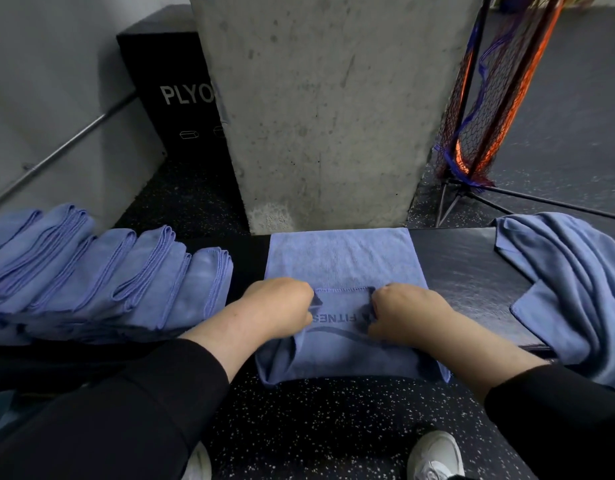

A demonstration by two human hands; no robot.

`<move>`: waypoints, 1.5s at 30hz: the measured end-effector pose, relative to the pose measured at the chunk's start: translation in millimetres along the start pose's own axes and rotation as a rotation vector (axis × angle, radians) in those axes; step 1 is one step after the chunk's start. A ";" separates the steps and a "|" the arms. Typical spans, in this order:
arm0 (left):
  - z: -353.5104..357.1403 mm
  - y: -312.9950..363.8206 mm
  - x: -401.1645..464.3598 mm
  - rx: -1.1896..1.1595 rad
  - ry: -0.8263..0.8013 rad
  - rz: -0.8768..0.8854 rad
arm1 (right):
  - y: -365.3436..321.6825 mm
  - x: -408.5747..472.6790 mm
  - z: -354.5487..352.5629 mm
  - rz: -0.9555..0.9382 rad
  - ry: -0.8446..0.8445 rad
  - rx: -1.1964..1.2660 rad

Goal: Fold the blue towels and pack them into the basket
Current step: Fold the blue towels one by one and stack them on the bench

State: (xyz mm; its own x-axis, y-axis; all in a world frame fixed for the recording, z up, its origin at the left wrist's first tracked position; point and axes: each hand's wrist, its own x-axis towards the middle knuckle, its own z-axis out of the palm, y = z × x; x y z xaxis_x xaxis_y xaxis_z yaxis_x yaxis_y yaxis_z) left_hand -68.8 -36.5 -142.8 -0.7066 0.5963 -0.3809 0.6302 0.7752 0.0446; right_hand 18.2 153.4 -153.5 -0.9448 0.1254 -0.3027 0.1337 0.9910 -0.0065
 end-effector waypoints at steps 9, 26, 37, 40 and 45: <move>-29.1 -34.8 15.6 -0.297 0.291 -0.152 | 40.4 28.5 -28.3 0.188 0.200 0.278; 1.5 -38.9 61.2 -0.212 0.246 -0.155 | 65.3 59.8 -4.2 0.181 0.204 0.495; -10.7 -33.8 -4.3 -0.169 -0.125 -0.014 | 75.9 -7.3 -28.4 0.014 -0.238 0.511; -22.5 -42.5 -18.6 -0.638 -0.147 0.037 | 85.8 -12.3 -31.3 0.008 -0.199 0.975; -45.1 -54.4 -2.9 -1.070 0.278 0.008 | 89.2 14.6 -41.3 0.170 0.134 1.472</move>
State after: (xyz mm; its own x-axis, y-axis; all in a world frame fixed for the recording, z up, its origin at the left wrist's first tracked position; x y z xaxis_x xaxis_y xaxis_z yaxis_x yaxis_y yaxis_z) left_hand -115.6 -71.1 -102.4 -0.8359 0.5244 -0.1624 0.1258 0.4710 0.8731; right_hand 3.9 245.5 -119.1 -0.8962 0.3157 -0.3115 0.3404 0.0392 -0.9395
